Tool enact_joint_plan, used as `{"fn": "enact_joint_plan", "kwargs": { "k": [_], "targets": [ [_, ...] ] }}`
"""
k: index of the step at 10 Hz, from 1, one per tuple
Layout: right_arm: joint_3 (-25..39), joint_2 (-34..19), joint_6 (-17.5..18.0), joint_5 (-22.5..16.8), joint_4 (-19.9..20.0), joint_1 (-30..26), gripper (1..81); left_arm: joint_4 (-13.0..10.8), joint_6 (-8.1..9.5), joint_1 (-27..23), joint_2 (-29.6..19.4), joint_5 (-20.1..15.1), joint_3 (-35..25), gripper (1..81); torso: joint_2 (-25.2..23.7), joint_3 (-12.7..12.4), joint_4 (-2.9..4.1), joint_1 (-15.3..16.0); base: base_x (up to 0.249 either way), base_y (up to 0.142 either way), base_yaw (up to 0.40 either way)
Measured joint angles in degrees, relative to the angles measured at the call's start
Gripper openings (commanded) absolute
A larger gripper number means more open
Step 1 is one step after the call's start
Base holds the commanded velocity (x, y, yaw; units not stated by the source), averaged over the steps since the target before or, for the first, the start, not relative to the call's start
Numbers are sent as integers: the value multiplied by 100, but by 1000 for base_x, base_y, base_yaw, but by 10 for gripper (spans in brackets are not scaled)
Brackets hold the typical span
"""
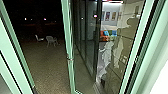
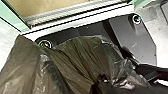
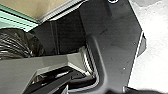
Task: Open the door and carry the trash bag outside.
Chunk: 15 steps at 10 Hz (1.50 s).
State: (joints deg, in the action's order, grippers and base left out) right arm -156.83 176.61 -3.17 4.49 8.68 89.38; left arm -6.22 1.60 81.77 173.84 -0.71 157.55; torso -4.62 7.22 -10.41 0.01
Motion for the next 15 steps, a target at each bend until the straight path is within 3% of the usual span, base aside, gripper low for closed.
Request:
{"fn": "enact_joint_plan", "kwargs": {
  "k": [15],
  "targets": [
    [-6,66,-68,13,2,33,811,0,2,56,-5,-11,37,10,-2,-2,0,-8,10,-4,0]
  ]
}}
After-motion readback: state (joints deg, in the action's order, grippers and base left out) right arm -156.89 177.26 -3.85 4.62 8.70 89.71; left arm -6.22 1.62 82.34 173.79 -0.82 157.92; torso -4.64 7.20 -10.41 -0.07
